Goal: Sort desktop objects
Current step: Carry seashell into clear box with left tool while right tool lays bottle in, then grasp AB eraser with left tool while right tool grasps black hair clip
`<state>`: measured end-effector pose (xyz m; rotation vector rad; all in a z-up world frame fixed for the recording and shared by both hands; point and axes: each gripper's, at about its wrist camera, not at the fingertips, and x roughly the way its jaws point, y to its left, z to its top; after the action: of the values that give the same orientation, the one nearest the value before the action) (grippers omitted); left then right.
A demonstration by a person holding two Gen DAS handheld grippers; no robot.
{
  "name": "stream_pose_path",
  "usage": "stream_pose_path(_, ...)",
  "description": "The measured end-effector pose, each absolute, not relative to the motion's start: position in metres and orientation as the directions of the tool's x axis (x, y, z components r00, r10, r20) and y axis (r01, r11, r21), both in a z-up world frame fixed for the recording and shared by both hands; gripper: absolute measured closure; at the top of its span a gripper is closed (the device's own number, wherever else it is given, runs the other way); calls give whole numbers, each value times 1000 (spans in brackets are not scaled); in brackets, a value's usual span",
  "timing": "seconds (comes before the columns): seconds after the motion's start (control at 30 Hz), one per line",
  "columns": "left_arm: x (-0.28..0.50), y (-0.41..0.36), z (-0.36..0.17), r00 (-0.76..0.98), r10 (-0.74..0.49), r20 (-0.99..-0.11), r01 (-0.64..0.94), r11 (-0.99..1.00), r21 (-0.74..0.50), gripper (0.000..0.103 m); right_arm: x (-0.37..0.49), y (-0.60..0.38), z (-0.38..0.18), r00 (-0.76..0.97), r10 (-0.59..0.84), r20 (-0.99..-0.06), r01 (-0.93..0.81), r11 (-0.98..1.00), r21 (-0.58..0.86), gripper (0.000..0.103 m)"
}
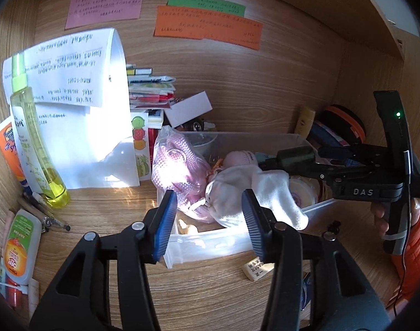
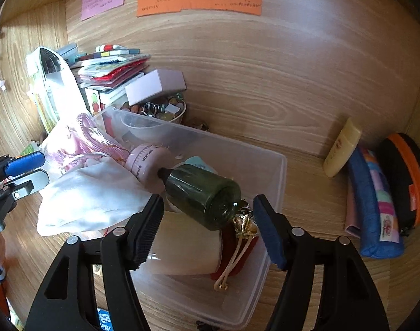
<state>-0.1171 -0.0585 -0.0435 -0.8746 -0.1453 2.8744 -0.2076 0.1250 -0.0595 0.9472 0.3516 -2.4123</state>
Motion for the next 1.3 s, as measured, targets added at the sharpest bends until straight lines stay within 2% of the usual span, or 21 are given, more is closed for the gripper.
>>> stream_pose_path(0.17,-114,-61,-39,-827,167,-536,-101,-983,-151,54,-195,134,-48,-638,-385,-667,550,-834,-45,31)
stream_pose_path(0.3,-109,-66,-35,-819,191,-542,-101,-976,-192,54,-183,145,-43,-658,-376,-652,545,-836,-68,24)
stream_pose_path(0.47,-82,-58,-29,-833,189,-521,-123,-980,-159,51,-170,165,-47,-666,-353,-658,530,-844,-83,24)
stream_pose_path(0.57,-75,-52,-31,-823,180,-539,-126,-983,-135,46,-163,177,-55,-662,-341,-668,521,-849,-83,24)
stream_pose_path(0.77,-69,-41,-48,-786,146,-601,-111,-989,-95,46,-154,198,-69,-642,-340,-688,498,-867,-36,24)
stream_pose_path(1.3,-82,-4,-88,-677,172,-716,-185,-981,-61,46,-124,223,-91,-628,-349,-695,480,-877,7,25)
